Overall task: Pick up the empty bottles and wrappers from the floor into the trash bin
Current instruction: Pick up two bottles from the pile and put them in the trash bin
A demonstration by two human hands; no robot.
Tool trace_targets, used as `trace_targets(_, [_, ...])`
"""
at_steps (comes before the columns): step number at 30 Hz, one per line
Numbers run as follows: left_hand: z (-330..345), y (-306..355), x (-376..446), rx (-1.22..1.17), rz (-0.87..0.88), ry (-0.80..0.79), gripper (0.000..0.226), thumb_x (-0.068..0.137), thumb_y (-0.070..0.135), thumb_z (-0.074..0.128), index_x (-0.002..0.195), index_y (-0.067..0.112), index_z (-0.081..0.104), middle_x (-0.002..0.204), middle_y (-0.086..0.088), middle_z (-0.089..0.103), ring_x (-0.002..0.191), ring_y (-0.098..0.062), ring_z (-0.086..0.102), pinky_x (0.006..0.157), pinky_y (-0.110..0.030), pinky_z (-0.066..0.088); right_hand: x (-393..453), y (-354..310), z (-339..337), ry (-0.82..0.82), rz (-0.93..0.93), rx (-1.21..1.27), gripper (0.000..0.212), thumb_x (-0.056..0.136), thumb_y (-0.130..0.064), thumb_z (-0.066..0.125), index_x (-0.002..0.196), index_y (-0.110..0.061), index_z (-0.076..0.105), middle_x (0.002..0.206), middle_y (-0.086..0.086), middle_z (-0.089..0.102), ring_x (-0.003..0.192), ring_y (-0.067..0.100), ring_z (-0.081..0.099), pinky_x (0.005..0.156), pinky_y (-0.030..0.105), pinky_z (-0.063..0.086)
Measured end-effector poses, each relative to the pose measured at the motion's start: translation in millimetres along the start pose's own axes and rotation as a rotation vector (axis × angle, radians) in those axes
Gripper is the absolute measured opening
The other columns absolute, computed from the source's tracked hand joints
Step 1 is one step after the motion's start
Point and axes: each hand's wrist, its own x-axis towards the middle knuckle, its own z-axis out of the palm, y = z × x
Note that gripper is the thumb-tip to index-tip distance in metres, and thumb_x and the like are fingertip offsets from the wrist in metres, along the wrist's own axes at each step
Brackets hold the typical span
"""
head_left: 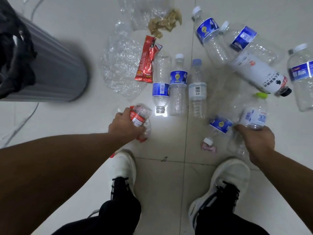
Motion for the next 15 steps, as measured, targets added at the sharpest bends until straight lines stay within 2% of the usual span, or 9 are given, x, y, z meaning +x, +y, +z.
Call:
trace_targets(2, [-9.7,0.4,-6.5,0.039,-0.013,-0.016,0.079,0.069,0.066,0.082,0.133,0.033,0.049,0.106,0.001,0.068,0.096,-0.028,0.067,0.092,-0.045,0.056,-12.4,-3.2,-6.8,0.038,0.029,0.034,0.061,0.058,-0.058,0.087,0.103,-0.019,0.079,0.09,0.002,0.079,0.088,0.031,0.078,0.089,0.045,0.065])
trace_targets(5, [-23.3,0.4,-22.8,0.113,0.001,0.028,0.069,0.064,0.064,0.077,0.119,0.034,0.048,0.097,0.004,0.064,0.087,-0.024,0.061,0.082,-0.04,0.048,-33.5,-10.3,-25.3,0.032,0.044,0.043,0.064,0.06,-0.052,0.087,0.112,-0.016,0.076,0.098,0.005,0.08,0.091,0.032,0.077,0.091,0.045,0.065])
trace_targets(7, [-31.4,-0.6,-37.1,0.101,-0.023,0.038,0.066,0.065,0.058,0.08,0.118,0.032,0.049,0.101,0.002,0.064,0.09,-0.025,0.062,0.083,-0.041,0.051,-50.7,-12.3,-38.5,0.021,0.023,0.028,0.065,0.061,-0.05,0.087,0.115,-0.017,0.072,0.103,0.007,0.078,0.093,0.034,0.075,0.09,0.044,0.063])
trace_targets(10, [-38.1,-2.8,-57.2,0.085,-0.009,0.0,0.078,0.067,0.054,0.086,0.132,0.025,0.056,0.116,-0.004,0.054,0.102,-0.028,0.061,0.091,-0.049,0.059,-75.3,-13.6,-52.0,-0.002,0.001,0.014,0.063,0.063,-0.047,0.09,0.116,-0.018,0.069,0.102,0.006,0.077,0.091,0.032,0.075,0.08,0.037,0.057])
trace_targets(13, [-42.3,1.2,-78.9,0.072,0.069,-0.047,0.085,0.066,0.055,0.087,0.139,0.025,0.055,0.129,-0.006,0.047,0.112,-0.027,0.058,0.095,-0.049,0.06,-96.0,-16.2,-60.0,-0.03,-0.007,0.017,0.062,0.065,-0.043,0.092,0.118,-0.018,0.07,0.104,0.004,0.077,0.091,0.028,0.074,0.077,0.031,0.05])
trace_targets(15, [-46.4,5.6,-94.7,0.056,0.107,-0.053,0.085,0.064,0.054,0.086,0.139,0.026,0.055,0.133,-0.004,0.043,0.115,-0.025,0.055,0.093,-0.046,0.061,-112.1,-20.4,-65.2,-0.051,-0.006,0.014,0.064,0.066,-0.043,0.092,0.12,-0.017,0.071,0.108,0.005,0.078,0.093,0.028,0.074,0.079,0.034,0.054])
